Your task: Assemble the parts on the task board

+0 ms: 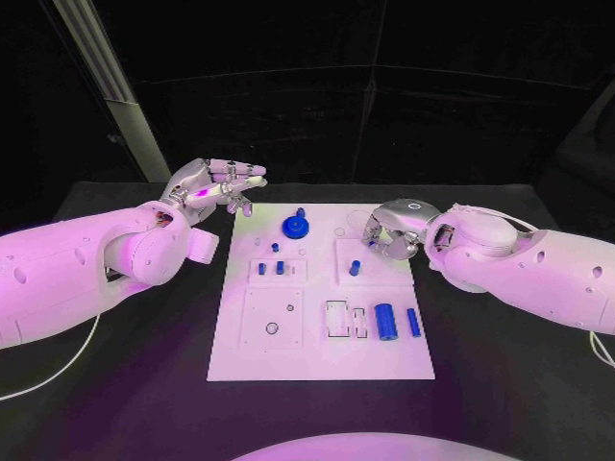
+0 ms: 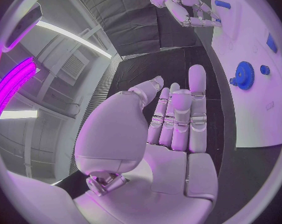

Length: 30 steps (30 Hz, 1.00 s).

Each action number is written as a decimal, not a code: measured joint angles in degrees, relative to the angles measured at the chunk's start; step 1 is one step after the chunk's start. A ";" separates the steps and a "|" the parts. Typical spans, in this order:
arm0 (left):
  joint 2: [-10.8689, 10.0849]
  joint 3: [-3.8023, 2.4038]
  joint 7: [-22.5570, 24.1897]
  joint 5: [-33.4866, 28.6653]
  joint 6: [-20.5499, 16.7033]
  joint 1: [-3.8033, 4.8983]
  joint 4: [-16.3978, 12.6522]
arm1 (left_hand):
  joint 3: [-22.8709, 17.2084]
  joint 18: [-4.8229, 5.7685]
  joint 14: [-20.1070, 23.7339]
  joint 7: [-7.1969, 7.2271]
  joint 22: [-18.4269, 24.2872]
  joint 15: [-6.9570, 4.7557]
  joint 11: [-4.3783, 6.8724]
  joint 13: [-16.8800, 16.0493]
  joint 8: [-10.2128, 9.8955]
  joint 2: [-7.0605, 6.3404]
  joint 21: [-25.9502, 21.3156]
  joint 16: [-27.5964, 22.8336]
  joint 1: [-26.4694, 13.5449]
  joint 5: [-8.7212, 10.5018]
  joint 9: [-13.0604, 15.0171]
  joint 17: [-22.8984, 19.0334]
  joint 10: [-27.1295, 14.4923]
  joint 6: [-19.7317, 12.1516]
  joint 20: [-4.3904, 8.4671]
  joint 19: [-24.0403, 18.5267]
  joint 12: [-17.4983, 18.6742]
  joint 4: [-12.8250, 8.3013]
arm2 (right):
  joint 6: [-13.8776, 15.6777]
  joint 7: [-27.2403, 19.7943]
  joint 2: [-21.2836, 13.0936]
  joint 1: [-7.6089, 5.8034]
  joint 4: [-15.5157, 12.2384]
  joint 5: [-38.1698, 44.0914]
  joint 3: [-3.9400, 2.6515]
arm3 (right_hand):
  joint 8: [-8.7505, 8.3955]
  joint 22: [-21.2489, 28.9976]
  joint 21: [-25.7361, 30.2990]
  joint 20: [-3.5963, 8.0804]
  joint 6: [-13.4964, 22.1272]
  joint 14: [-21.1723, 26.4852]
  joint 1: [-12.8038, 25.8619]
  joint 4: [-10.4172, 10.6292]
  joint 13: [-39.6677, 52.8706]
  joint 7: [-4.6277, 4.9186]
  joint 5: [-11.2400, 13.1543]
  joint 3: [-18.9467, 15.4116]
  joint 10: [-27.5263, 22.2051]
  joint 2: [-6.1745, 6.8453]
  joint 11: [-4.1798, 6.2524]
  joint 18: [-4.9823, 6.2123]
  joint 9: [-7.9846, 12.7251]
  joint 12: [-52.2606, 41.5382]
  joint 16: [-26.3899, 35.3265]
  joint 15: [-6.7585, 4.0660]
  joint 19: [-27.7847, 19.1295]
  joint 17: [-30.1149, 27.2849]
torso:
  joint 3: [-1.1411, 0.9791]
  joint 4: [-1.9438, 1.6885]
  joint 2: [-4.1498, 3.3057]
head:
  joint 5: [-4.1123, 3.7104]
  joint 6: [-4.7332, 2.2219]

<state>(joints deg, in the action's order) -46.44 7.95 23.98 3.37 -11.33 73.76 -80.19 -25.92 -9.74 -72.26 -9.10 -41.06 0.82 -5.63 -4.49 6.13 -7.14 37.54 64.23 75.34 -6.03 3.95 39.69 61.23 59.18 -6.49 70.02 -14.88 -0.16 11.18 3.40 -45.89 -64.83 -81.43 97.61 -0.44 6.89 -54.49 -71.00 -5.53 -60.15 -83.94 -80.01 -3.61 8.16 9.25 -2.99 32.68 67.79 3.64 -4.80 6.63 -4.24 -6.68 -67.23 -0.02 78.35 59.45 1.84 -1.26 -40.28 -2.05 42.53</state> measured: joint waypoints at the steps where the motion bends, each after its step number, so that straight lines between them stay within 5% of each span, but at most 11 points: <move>1: -0.01 0.00 -0.02 0.00 0.00 0.00 0.01 | 0.00 0.00 0.00 0.00 0.00 0.00 0.00 0.00 0.00 0.00 0.00 0.00 0.00 0.00 0.00 0.00 0.00 0.00 0.00 0.00 0.00 0.00 | -0.03 0.02 0.00 0.00 -0.03 0.09 0.00 | 0.00 -0.18 0.00 0.12 0.00 -0.02 0.00 -0.12 0.00 0.00 0.00 0.12 0.00 0.00 0.00 0.00 0.00 0.00 -0.15 -0.02 0.12 0.00 | 0.00 0.00 0.00 | -0.01 0.00; 11: -0.14 0.01 -0.18 -0.04 0.01 0.00 0.08 | 0.00 0.01 0.00 0.00 0.07 0.00 0.00 0.00 0.00 0.00 0.00 0.00 0.00 0.00 0.00 -0.19 0.00 0.00 0.00 0.00 0.00 0.00 | -0.08 0.63 -0.18 0.05 -0.63 1.53 0.03 | 0.00 -0.42 -0.29 0.20 -0.20 -0.21 0.13 -0.87 -0.29 -0.21 0.01 0.47 0.20 0.13 -0.20 0.01 0.02 0.05 -0.32 -0.21 0.20 -0.42 | -0.01 0.03 0.01 | -0.16 0.07; 17: -0.15 0.02 -0.24 -0.05 0.01 0.00 0.17 | 0.16 0.01 0.00 0.00 0.15 0.00 0.00 0.00 0.00 0.00 0.00 0.00 0.00 0.00 0.00 -0.31 0.00 0.00 0.00 0.00 0.01 -0.16 | -0.15 1.27 -0.21 0.10 -0.98 2.95 0.04 | 0.00 -0.41 -0.33 0.20 -0.20 -0.21 0.83 -1.46 -0.32 -0.21 0.00 0.29 0.62 1.76 0.21 0.01 0.14 0.35 -0.32 -0.21 0.20 -0.57 | -0.02 0.03 0.01 | -0.26 0.11; 30: -0.24 0.03 -0.43 -0.07 0.00 -0.01 0.25 | 0.15 0.04 0.20 0.00 0.20 0.21 -0.22 0.01 0.00 0.20 -0.22 0.01 0.21 0.00 -0.01 -0.36 -0.22 0.00 0.00 0.00 0.01 -0.16 | -0.49 2.53 -0.13 0.27 -1.67 6.46 -0.01 | 0.00 -0.78 -0.62 0.20 -0.20 -0.20 0.63 -1.80 -0.50 -0.20 0.00 0.32 0.91 2.01 0.09 0.02 0.18 0.36 -0.32 -0.20 0.19 -0.57 | -0.01 0.03 0.01 | -0.32 0.37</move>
<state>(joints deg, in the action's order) -46.68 7.98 23.56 3.30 -11.33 73.75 -79.94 -25.77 -9.70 -72.06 -9.10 -40.87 1.03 -5.85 -4.48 6.13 -6.94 37.32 64.23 75.55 -6.03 3.95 39.33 61.01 59.18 -6.48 70.02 -14.87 -0.32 10.70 5.93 -46.03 -64.56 -83.10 104.07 -0.45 6.89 -55.27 -71.62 -5.32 -60.36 -84.14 -79.38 -5.40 7.66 9.05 -2.99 33.00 68.70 5.65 -4.71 6.65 -4.06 -6.32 -67.55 -0.22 78.55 58.87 1.83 -1.24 -40.27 -2.38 42.90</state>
